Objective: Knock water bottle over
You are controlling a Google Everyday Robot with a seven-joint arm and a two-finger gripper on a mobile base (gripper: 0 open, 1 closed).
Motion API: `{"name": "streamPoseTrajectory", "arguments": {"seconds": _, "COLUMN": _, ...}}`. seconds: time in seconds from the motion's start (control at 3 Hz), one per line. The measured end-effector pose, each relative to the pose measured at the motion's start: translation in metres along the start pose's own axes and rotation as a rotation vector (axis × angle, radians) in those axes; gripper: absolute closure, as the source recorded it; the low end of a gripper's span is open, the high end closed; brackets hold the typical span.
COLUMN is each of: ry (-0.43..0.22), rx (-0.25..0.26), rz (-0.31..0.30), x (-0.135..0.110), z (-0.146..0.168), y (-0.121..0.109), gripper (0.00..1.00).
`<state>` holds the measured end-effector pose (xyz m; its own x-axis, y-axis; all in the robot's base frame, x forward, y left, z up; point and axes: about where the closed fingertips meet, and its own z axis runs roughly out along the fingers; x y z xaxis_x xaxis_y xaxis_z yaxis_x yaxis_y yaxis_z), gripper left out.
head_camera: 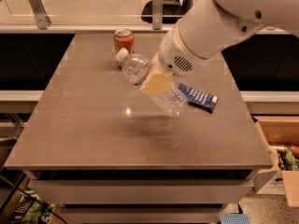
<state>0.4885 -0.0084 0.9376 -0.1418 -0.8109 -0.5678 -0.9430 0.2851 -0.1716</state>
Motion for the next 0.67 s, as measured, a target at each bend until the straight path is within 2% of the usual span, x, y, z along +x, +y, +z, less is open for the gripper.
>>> {"name": "streamPoseTrajectory", "arguments": {"seconds": 0.33, "ry": 0.078, "rx": 0.019, "rz": 0.001, "x": 0.0092, "z": -0.0002, "y": -0.0008, "gripper": 1.0}}
{"name": "streamPoseTrajectory", "arguments": {"seconds": 0.67, "ry": 0.144, "rx": 0.011, "rz": 0.003, "x": 0.0161, "z": 0.0055, "y": -0.0007, "gripper": 1.0}}
